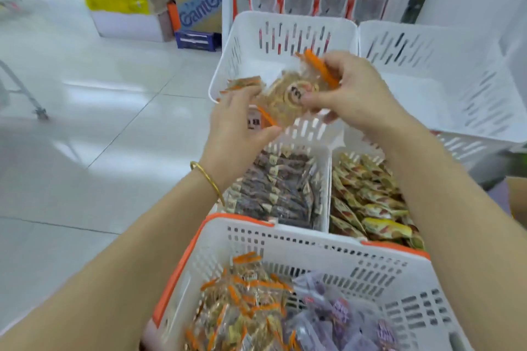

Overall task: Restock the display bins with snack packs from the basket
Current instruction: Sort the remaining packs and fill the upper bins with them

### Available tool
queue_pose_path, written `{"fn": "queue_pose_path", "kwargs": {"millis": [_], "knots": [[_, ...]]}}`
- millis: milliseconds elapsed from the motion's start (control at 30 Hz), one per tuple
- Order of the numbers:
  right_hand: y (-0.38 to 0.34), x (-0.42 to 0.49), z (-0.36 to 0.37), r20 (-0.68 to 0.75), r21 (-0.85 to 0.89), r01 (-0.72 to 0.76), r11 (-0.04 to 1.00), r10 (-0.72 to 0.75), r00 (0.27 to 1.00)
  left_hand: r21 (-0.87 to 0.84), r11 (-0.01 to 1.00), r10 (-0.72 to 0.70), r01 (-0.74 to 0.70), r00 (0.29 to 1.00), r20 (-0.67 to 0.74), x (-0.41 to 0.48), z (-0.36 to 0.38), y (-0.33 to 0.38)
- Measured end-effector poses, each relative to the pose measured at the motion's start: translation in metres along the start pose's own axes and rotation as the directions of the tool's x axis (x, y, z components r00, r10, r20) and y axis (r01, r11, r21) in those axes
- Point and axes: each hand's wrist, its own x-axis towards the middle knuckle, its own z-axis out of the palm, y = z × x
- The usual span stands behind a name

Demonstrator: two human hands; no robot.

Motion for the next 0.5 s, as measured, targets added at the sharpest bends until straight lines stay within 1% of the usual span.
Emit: {"fn": "queue_pose_path", "kwargs": {"millis": [33, 67, 100, 200, 300, 367, 400, 433, 467, 500], "knots": [[0.0, 0.021, 0.002, -0.075, -0.074, 0.034, 0.997, -0.039, 0.996, 0.094, 0.996, 0.011, -0.004, 0.997, -0.074, 0.008, -0.004, -0.006], [0.002, 0.042, 0.006, -0.138, -0.171, 0.052, 0.984, -0.076, 0.988, 0.155, 0.988, 0.0, 0.018, 0.993, -0.118, 0.016, -0.006, -0.013], [0.005, 0.064, 0.012, -0.181, -0.275, 0.05, 0.96, -0.102, 0.978, 0.187, 0.981, -0.027, 0.051, 0.991, -0.129, 0.023, -0.006, -0.018], [0.019, 0.124, 0.038, -0.232, -0.54, -0.02, 0.842, -0.126, 0.964, 0.183, 0.976, -0.095, 0.116, 0.988, -0.12, 0.04, -0.002, -0.03], [0.028, 0.167, 0.064, -0.252, -0.662, -0.068, 0.747, -0.137, 0.958, 0.149, 0.979, -0.123, 0.138, 0.987, -0.108, 0.047, 0.003, -0.041], [0.033, 0.187, 0.079, -0.218, -0.698, -0.056, 0.714, -0.137, 0.966, 0.124, 0.982, -0.129, 0.139, 0.988, -0.086, 0.049, 0.007, -0.049], [0.037, 0.195, 0.087, -0.16, -0.697, -0.023, 0.717, -0.124, 0.979, 0.113, 0.984, -0.13, 0.139, 0.988, -0.078, 0.05, 0.008, -0.051], [0.039, 0.2, 0.093, -0.079, -0.671, 0.015, 0.742, -0.092, 0.993, 0.106, 0.985, -0.128, 0.136, 0.989, -0.077, 0.05, 0.009, -0.052], [0.043, 0.203, 0.097, 0.004, -0.614, 0.039, 0.788, -0.046, 0.999, 0.104, 0.986, -0.123, 0.131, 0.989, -0.08, 0.051, 0.01, -0.053], [0.046, 0.204, 0.098, 0.069, -0.526, 0.028, 0.85, 0.01, 0.998, 0.104, 0.987, -0.117, 0.126, 0.99, -0.084, 0.052, 0.009, -0.054]]}}
